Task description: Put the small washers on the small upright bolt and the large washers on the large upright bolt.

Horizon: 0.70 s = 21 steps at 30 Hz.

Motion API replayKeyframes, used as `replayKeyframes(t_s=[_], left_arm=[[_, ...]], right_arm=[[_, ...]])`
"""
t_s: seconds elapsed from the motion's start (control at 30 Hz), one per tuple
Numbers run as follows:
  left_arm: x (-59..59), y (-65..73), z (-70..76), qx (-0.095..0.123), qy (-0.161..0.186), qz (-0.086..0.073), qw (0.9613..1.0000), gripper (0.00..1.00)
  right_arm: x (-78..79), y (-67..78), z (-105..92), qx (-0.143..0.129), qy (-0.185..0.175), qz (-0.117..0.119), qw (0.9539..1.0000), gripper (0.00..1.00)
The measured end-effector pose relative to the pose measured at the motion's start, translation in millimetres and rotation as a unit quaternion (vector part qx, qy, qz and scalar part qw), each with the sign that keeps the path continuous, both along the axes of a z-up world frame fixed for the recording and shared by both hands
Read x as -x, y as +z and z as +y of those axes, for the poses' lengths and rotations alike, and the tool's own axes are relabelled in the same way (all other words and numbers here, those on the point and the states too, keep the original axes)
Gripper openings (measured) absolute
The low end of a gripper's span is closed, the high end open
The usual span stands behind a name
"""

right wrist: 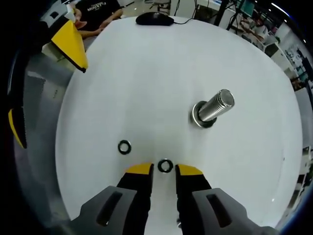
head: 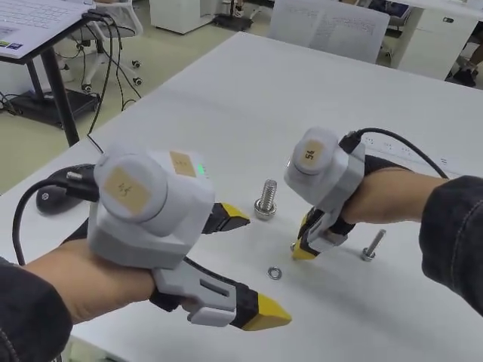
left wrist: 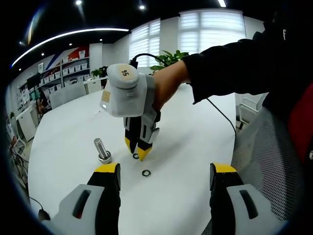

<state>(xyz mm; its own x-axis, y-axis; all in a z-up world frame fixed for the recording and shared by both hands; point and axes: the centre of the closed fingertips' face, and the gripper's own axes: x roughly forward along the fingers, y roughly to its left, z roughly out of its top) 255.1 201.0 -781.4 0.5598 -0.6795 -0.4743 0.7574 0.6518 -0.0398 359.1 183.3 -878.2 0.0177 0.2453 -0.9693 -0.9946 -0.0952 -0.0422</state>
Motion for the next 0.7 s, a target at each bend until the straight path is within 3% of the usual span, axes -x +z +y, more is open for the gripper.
replayKeyframes(t_s=[0.43, 0.7], left_arm=[[-1.4, 0.1, -0.2, -0.001, 0.000, 0.001, 1.0000, 0.74], [-2.1, -0.3, -0.4, -0.001, -0.001, 0.002, 1.0000, 0.74]], right_arm=[[-1.6, 0.1, -0.2, -0.005, -0.011, 0.013, 0.9998, 0.19], [-1.6, 0.1, -1.0, -0.003, -0.003, 0.008, 1.0000, 0.15]])
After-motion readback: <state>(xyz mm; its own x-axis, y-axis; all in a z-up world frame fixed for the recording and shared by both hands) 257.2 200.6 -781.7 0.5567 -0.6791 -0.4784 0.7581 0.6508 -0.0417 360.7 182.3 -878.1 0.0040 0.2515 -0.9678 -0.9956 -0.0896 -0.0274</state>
